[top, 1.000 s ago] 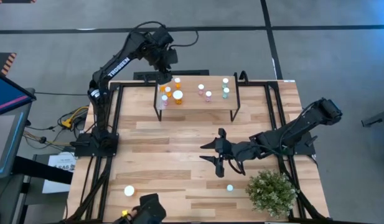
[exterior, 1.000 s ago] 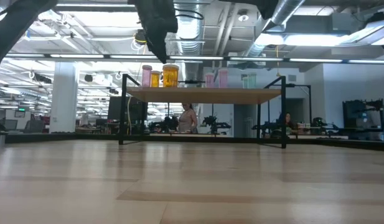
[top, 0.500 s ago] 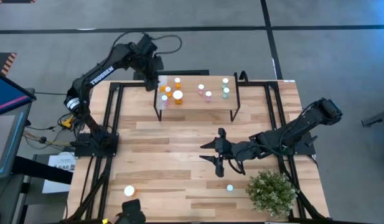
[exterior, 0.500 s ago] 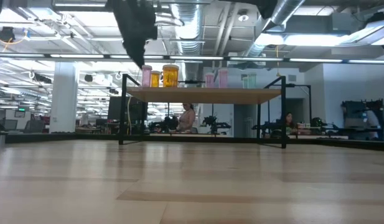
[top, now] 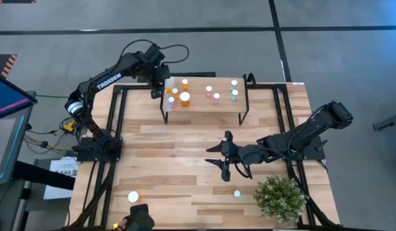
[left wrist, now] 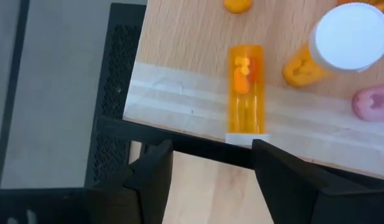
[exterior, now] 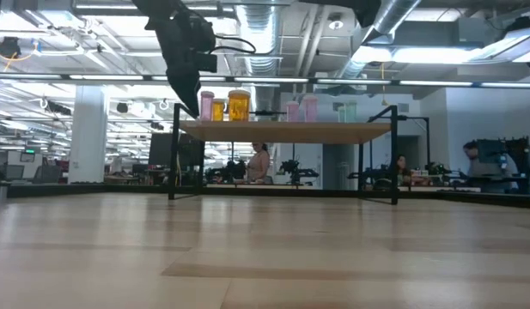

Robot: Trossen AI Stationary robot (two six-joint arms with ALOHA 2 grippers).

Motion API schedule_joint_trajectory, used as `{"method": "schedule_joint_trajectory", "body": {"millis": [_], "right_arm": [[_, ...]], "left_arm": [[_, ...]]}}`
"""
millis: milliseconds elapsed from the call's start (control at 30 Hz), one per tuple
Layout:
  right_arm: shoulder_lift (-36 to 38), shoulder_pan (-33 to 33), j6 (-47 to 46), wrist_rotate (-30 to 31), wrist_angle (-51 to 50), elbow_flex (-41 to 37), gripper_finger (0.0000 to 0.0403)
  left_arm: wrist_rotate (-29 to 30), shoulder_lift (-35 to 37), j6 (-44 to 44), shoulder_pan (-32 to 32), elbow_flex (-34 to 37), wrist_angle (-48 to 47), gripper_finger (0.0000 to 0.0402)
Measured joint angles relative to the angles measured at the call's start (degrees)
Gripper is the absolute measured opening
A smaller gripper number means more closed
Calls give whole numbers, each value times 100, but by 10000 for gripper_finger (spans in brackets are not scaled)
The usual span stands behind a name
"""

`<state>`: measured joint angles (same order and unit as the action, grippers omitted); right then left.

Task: Pick and place medicine bottles onto shelf by color
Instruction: Adjust the small orange pill bottle on the shelf

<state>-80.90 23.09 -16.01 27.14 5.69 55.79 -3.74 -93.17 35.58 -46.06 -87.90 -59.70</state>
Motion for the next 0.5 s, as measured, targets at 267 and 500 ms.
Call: {"method": "schedule_joint_trajectory", "body": {"millis": [267,500], "right_arm": [[0,1,-5,0,-9,0,201],[0,0,-6,0,-10,0,201]], "left_arm": [[262,8,166,47,-4,-11,206],[562,171,363,125,5,-38,206]]}}
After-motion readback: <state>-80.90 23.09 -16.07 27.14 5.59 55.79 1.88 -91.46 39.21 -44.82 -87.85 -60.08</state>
